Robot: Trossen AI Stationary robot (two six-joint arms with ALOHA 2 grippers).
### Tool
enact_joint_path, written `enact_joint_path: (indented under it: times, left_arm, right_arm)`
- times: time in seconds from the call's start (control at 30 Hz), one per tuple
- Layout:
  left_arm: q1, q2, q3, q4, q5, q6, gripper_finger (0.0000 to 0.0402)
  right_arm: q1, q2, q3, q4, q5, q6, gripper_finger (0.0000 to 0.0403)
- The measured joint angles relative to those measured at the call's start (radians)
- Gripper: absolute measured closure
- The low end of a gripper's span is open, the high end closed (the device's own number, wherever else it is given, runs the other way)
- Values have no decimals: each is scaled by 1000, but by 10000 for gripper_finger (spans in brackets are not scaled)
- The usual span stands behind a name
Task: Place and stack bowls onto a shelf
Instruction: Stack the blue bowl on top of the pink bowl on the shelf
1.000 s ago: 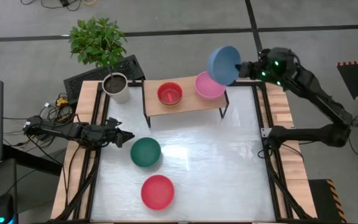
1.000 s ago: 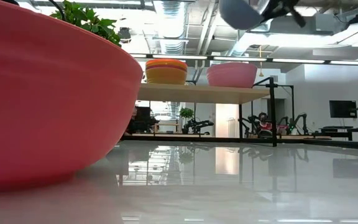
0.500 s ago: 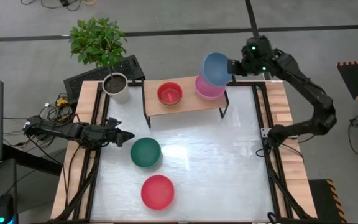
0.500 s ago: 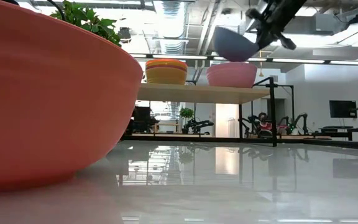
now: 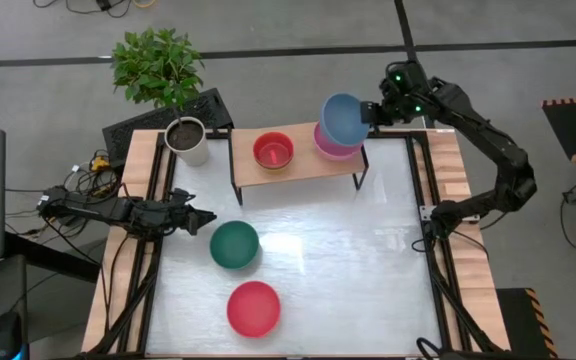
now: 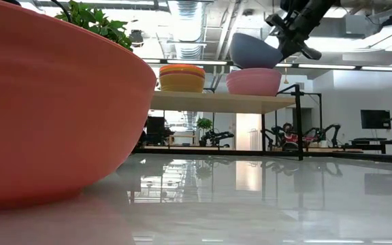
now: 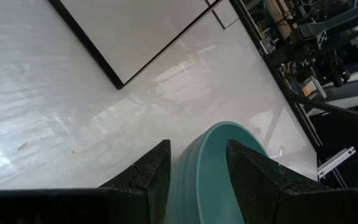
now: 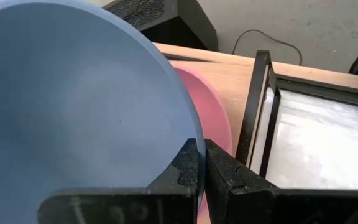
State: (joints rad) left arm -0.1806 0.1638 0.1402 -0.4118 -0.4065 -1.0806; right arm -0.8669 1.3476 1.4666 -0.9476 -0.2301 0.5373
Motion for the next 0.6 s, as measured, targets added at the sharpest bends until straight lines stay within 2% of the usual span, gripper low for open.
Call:
enact_joint_path:
  times: [0.6]
  left_arm:
    - [0,0,0,0,-1,0,262]
  right_arm:
    - [2,0,0,-31,-7,-39,353]
